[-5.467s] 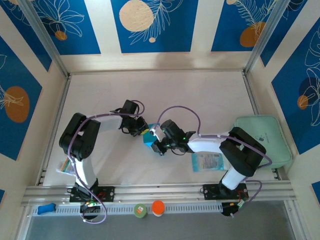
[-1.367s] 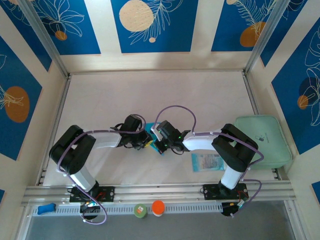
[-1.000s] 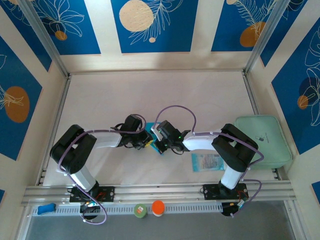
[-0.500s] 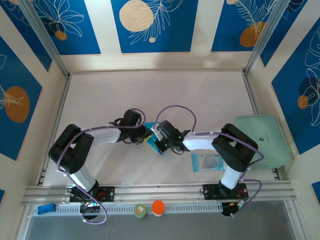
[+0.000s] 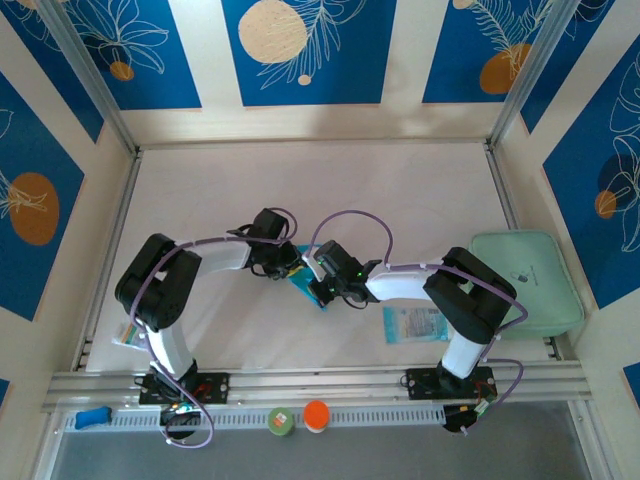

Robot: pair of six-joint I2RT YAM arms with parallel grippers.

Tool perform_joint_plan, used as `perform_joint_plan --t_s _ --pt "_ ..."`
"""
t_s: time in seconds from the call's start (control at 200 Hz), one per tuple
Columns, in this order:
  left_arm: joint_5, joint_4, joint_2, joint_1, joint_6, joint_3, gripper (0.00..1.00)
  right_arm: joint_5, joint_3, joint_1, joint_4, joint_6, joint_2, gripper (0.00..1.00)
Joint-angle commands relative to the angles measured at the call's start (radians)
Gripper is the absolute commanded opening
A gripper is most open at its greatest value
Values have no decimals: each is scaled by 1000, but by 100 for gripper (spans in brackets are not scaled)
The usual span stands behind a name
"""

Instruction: Fold a paper plane with a square sheet of paper (pick it up from the middle)

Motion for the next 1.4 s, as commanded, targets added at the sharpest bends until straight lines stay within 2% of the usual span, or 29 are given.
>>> perform_joint_plan --t_s 0.0,0.275,0.405,0.55,0.995,1.396 --pt "-9 -71 24 3 26 1 21 -13 -7 -4 -16 8 9 2" --pt "-22 -40 -128 3 60 -9 25 -17 2 -4 -24 8 36 2" --pt "9 55 -192 -2 -4 -113 25 -19 11 -4 -29 8 45 2" --pt "45 178 -220 -25 -86 -227 20 -22 20 -4 -40 7 54 2" --pt "62 264 -153 -53 -106 -260 17 -17 30 -6 -54 4 63 2" --pt "15 194 -115 -53 -110 -265 15 -23 27 -7 -54 5 57 2"
